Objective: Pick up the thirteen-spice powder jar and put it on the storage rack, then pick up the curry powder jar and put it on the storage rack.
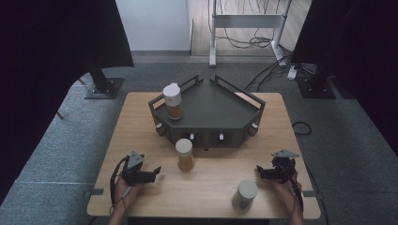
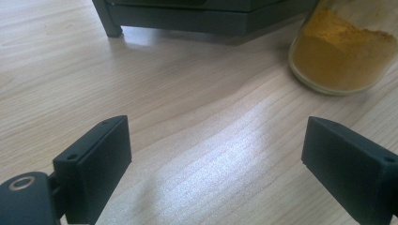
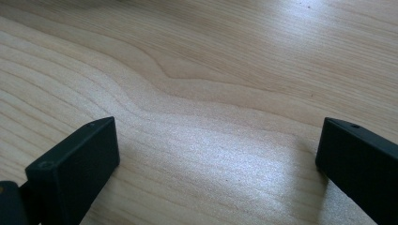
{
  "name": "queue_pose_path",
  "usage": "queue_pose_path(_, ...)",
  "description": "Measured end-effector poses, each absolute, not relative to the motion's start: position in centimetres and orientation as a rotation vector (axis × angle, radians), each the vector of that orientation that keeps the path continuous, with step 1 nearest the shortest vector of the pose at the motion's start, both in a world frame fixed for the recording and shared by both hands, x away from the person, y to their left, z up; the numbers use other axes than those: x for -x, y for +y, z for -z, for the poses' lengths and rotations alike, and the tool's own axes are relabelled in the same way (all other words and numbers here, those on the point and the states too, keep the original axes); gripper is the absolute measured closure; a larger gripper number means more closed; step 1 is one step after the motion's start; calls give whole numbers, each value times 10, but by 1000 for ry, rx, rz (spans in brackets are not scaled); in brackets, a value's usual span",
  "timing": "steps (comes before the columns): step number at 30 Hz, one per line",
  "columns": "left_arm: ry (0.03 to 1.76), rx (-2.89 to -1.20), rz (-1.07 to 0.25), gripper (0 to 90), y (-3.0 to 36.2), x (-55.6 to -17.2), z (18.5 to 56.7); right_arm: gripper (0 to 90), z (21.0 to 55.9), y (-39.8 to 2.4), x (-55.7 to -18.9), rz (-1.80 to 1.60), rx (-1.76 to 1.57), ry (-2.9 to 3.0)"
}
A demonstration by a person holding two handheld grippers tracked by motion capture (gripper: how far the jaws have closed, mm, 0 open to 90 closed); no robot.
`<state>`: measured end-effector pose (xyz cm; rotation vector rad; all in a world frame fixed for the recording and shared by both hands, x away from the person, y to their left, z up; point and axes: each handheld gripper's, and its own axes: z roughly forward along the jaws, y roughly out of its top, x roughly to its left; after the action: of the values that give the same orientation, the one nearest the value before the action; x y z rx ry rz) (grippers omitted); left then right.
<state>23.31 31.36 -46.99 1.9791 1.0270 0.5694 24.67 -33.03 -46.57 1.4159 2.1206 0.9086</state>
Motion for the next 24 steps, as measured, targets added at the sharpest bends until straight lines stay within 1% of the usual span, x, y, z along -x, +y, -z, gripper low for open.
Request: queue_pose_path(24,1052,-2020,-560,83,307,-238,471,0,466,-330,-247,-908,-1416,2121)
